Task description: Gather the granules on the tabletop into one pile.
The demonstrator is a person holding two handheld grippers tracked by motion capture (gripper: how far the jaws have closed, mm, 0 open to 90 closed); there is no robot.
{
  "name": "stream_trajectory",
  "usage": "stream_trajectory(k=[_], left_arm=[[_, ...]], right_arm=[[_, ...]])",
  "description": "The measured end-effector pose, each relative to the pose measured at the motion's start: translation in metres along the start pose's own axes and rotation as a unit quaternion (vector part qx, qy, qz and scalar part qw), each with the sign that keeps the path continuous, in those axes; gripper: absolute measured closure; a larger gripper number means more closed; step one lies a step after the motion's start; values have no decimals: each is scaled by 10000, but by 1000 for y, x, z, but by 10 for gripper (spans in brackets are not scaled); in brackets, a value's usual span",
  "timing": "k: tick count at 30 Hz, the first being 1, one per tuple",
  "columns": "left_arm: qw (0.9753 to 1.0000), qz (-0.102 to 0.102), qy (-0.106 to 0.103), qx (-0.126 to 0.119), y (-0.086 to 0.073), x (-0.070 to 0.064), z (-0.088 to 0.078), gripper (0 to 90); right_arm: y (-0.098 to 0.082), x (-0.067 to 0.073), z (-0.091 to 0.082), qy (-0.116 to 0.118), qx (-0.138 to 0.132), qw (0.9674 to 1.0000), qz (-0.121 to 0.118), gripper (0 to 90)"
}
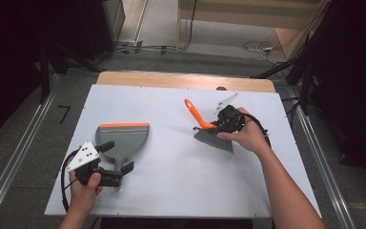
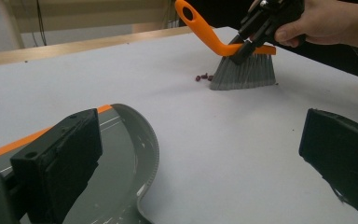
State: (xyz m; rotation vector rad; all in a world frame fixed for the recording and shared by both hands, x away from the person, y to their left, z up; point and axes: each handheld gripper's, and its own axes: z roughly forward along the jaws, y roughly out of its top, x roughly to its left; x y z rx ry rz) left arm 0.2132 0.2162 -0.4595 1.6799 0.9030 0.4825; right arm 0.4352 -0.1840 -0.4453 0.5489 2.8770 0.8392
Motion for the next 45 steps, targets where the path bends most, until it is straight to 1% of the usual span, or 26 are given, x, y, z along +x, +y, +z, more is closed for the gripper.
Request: stream_trajectory(k=[1, 3, 5, 8, 10, 11, 12, 14, 16, 19, 22, 25, 28, 29, 30, 31, 32, 33, 35, 36, 38, 39, 41, 42, 43, 45], left_arm=[[10000, 1, 1, 0, 0, 0, 0, 0], [10000, -5, 1, -3, 0, 0, 0, 0], [10000, -3, 0, -5, 0, 0, 0, 0], [10000, -6, -1, -5, 0, 0, 0, 0], [10000, -8, 4, -6, 0, 0, 0, 0], [10000, -7, 5, -7, 0, 0, 0, 0], [10000, -7, 6, -9, 0, 1, 0, 0], [10000, -6, 6, -6, 0, 1, 0, 0], [10000, -8, 7, -6, 0, 0, 0, 0], [10000, -10, 4, -9, 0, 0, 0, 0], [10000, -9, 3, -5, 0, 0, 0, 0], [10000, 13, -2, 6, 0, -1, 1, 0], [10000, 24, -11, 25, 1, -2, 2, 0], [10000, 15, -24, 10, 0, -3, 2, 0], [10000, 35, -18, 35, 0, -3, 3, 0], [10000, 39, -16, 43, 0, -3, 3, 0], [10000, 33, -16, 39, 0, -3, 3, 0], [10000, 34, -18, 45, 0, -3, 3, 0], [10000, 24, -13, 36, 0, -2, 3, 0], [10000, 10, -8, 32, 0, -2, 3, 0], [10000, 15, -2, 42, -1, -1, 3, 0], [10000, 10, -5, 42, -1, -1, 3, 0], [10000, 6, -7, 35, -1, -1, 3, 0], [10000, 5, -10, 38, -1, -1, 2, 0], [10000, 5, -10, 36, -1, 0, 2, 0], [10000, 6, -14, 34, -1, 0, 2, 0]], right_arm=[[0, -1, 0, 17, -3, 10000, -33, 678], [1, -1, 0, -22, -10, 10000, 34, 678], [1, -3, 0, -3, -11, 10000, 9, 678], [1, -2, -2, 63, 2, 10000, 40, 679], [2, 0, -4, 128, 16, 9999, -11, 681], [2, 2, -6, 143, 56, 9999, 27, 682], [2, 3, -8, 182, 57, 9998, -2, 683], [3, 6, -15, 287, 8, 9996, 34, 683], [2, 9, -24, 314, -55, 9995, 33, 683], [-1, 14, -36, 353, -90, 9993, -122, 684], [-10, 18, -43, 453, -13, 9987, -250, 684], [-23, 20, -39, 698, 30, 9967, -424, 684], [-33, 21, -31, 752, 186, 9956, -522, 685], [-35, 19, -27, 777, 147, 9948, -643, 685], [-35, 17, -26, 759, 74, 9948, -676, 685], [-35, 15, -26, 772, 7, 9949, -643, 685], [-35, 14, -25, 742, -9, 9954, -607, 684], [-34, 11, -24, 725, -45, 9953, -645, 684], [-32, 7, -21, 692, -108, 9956, -623, 683], [-30, 6, -20, 654, -89, 9960, -595, 683], [-27, 3, -18, 563, -116, 9964, -621, 683], [-25, 2, -18, 462, -134, 9970, -602, 684], [-21, -1, -17, 348, -186, 9973, -617, 684], [-20, -1, -17, 293, -187, 9977, -574, 684], [-19, -1, -17, 255, -192, 9979, -564, 684], [-16, 0, -18, 261, -224, 9977, -592, 685]])
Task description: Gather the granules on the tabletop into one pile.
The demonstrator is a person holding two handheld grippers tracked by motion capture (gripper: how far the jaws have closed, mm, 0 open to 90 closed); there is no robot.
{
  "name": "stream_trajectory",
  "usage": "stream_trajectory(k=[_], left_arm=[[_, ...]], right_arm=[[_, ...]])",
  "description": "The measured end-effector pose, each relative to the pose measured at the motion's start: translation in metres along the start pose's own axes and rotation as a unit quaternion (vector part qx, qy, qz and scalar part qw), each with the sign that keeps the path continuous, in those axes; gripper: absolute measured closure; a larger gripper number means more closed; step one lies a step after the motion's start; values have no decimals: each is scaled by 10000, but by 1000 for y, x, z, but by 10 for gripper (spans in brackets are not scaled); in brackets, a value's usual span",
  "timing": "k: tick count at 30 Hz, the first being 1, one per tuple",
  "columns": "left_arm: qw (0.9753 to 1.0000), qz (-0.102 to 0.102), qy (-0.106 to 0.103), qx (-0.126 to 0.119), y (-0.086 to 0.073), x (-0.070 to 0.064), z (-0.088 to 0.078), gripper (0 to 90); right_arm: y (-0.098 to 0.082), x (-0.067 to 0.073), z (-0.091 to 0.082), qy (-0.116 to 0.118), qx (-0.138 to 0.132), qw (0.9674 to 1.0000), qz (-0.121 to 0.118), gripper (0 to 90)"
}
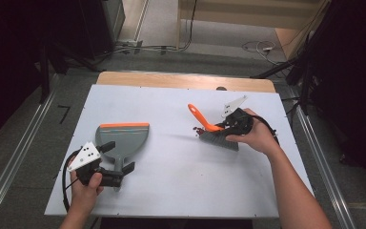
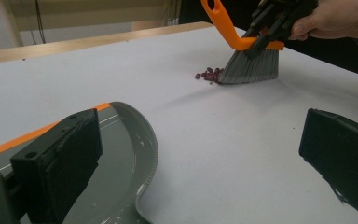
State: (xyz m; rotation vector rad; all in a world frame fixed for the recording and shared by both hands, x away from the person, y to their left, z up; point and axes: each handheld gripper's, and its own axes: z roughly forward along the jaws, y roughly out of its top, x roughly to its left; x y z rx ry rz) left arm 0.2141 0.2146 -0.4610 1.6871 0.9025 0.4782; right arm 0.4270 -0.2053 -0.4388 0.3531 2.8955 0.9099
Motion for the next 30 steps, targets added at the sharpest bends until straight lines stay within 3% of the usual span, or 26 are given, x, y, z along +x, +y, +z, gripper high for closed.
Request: stream_trajectory(k=[3, 7, 10, 12, 16, 18, 20, 22, 23, 24, 27, 30], left_arm=[[10000, 0, -2, 3, 0, 0, 0, 0], [10000, 8, -6, 1, 0, -1, 1, 0], [10000, 23, -22, 18, 1, -2, 2, 0], [10000, 25, -21, 13, 1, -3, 2, 0], [10000, 22, -2, 10, 1, -2, 0, 0], [10000, 14, -13, 4, 0, 0, -1, 0], [10000, 0, -17, 0, 0, 0, 0, 0], [10000, 3, -27, 0, -1, 1, 0, 0], [10000, -1, -24, 2, -1, 1, 0, 0], [10000, -10, -25, 5, -1, 1, 0, 0], [10000, -12, -30, 10, -1, 2, 1, 0], [10000, 0, -20, 19, 0, 1, 1, 0]], right_arm=[[8, 6, -5, 11, -17, 10000, -42, 685], [26, 16, -12, -192, -153, 9993, 286, 684], [42, 21, -10, -242, -319, 9944, 974, 684], [53, 25, -1, -236, -389, 9873, 1521, 684], [66, 25, 27, -257, -334, 9686, 2449, 684], [66, 20, 40, -311, -232, 9599, 2777, 684], [62, 14, 48, -385, -148, 9485, 3142, 685], [56, 7, 51, -567, -96, 9391, 3389, 684], [52, 4, 50, -541, -149, 9336, 3539, 684], [49, 2, 48, -549, -164, 9300, 3630, 683], [39, -1, 41, -662, -164, 9242, 3758, 682], [29, -3, 35, -756, -171, 9217, 3801, 681]])
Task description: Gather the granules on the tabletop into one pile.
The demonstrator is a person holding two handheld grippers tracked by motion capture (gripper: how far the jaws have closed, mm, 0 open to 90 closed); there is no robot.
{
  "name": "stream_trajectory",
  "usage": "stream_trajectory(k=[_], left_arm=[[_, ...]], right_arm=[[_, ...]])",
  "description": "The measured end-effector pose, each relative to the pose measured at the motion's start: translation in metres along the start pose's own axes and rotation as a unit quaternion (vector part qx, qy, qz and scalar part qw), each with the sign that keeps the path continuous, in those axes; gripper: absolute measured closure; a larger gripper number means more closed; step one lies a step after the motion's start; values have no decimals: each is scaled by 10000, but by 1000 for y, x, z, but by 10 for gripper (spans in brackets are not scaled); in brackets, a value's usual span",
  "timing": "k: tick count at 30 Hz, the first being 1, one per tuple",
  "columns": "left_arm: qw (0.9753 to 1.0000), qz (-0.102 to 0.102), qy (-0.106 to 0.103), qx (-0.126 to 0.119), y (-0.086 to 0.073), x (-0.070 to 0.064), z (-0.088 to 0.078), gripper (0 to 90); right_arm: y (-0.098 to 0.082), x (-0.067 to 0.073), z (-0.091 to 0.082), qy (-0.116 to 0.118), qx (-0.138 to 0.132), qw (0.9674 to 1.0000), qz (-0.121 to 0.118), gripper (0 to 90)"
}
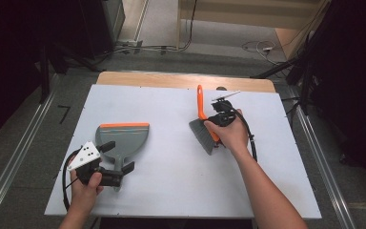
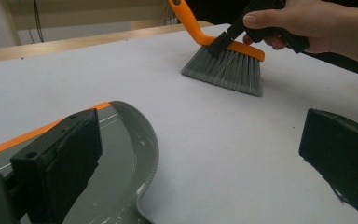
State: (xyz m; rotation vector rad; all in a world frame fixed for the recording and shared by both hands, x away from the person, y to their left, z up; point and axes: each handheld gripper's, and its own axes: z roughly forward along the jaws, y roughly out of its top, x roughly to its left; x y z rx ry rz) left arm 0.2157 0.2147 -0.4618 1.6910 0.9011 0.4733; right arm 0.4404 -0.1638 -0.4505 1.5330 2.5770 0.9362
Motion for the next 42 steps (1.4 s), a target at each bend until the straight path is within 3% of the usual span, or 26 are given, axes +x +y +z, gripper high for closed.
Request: stream_trajectory(k=[6, 14, 19, 22, 29, 35, 39, 42], left_arm=[[10000, 16, -1, 0, 0, -3, 1, 0], [10000, 14, 10, -2, 0, -2, 0, 0], [10000, 22, 7, -1, 1, -2, 1, 0], [10000, 11, 4, -17, 1, -2, 1, 0], [10000, -2, 26, -22, 1, -1, -1, 0], [10000, 14, 17, -20, 2, -1, 0, 0], [10000, 31, 19, -16, 2, -2, 0, 0], [10000, 34, 15, -12, 2, -3, 1, 0]], right_arm=[[-9, -13, -8, -28, -86, 9998, 185, 680], [-14, -22, -17, -196, -132, 9995, 223, 680], [-14, -20, -24, -44, -249, 9995, 212, 684], [-12, -18, -30, 180, -378, 9988, 253, 684], [-9, -15, -47, 262, -600, 9978, 131, 684], [-14, -8, -47, 439, -409, 9982, -10, 685], [-18, 3, -29, 546, -76, 9979, -333, 685], [-20, 5, -14, 378, 108, 9975, -586, 685]])
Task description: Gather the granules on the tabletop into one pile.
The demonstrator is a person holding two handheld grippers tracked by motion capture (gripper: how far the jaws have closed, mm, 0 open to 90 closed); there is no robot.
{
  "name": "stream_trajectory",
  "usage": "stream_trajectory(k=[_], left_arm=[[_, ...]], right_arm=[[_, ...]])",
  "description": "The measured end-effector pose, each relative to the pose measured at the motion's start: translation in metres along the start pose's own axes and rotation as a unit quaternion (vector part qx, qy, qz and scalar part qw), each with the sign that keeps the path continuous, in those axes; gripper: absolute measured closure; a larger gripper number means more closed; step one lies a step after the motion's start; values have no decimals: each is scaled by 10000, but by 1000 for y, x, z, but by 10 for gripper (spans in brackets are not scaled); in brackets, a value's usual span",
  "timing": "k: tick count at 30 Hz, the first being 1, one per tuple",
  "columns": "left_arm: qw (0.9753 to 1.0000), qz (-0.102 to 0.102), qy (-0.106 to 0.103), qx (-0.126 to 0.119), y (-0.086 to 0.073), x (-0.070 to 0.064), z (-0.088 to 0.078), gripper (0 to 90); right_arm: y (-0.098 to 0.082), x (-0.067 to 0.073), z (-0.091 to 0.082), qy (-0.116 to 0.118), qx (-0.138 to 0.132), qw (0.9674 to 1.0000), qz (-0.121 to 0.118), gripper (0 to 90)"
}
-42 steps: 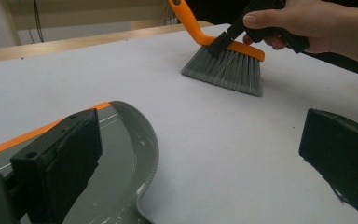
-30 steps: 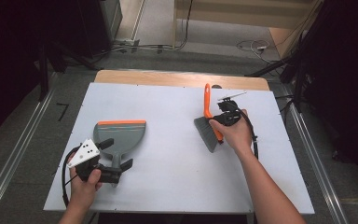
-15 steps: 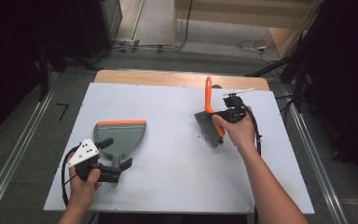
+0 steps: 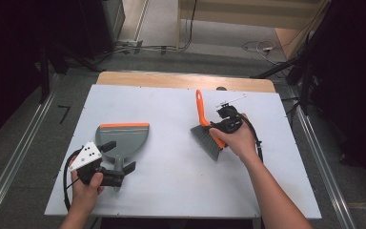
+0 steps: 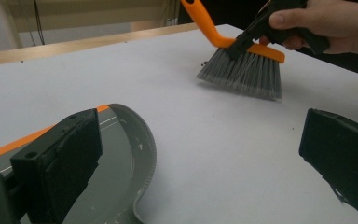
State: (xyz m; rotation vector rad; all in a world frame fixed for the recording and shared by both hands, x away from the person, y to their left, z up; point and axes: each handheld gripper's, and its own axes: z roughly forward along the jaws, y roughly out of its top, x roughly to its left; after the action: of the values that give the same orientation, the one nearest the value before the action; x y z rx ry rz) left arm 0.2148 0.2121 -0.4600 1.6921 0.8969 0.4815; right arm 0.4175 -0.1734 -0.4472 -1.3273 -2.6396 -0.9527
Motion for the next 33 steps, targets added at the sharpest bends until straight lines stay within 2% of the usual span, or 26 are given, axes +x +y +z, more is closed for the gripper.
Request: stream_trajectory(k=[3, 4, 8, 13, 16, 22, 28, 31, 33], left_arm=[[10000, -11, 2, -6, 0, 1, -1, 0], [10000, -21, 9, -8, 0, 2, -1, 0], [10000, -26, 22, -13, -1, 3, -1, 0], [10000, -29, 36, -5, 0, 2, -1, 0], [10000, -25, 35, -4, 0, 2, -1, 0], [10000, -76, 5, -55, 0, 3, -2, 0], [9999, -90, 34, -80, 0, 4, -4, 0], [9999, -87, 47, -94, 1, 3, -5, 0], [9999, -79, 41, -109, 1, 4, -5, 0]], right_arm=[[1, -6, 0, -39, -53, 10000, -62, 685], [1, -8, -1, -165, -59, 9998, -99, 685], [-1, -13, -11, -217, -144, 9997, -49, 686], [-11, -11, -31, -33, -514, 9987, -39, 685], [-21, -8, -45, 22, -721, 9973, -119, 685], [-51, -10, -73, 68, -1156, 9933, -36, 685], [-91, -18, -95, 21, -1460, 9893, 28, 685], [-113, -24, -103, 43, -1626, 9866, 128, 685], [-125, -27, -109, 54, -1651, 9861, 188, 685]])
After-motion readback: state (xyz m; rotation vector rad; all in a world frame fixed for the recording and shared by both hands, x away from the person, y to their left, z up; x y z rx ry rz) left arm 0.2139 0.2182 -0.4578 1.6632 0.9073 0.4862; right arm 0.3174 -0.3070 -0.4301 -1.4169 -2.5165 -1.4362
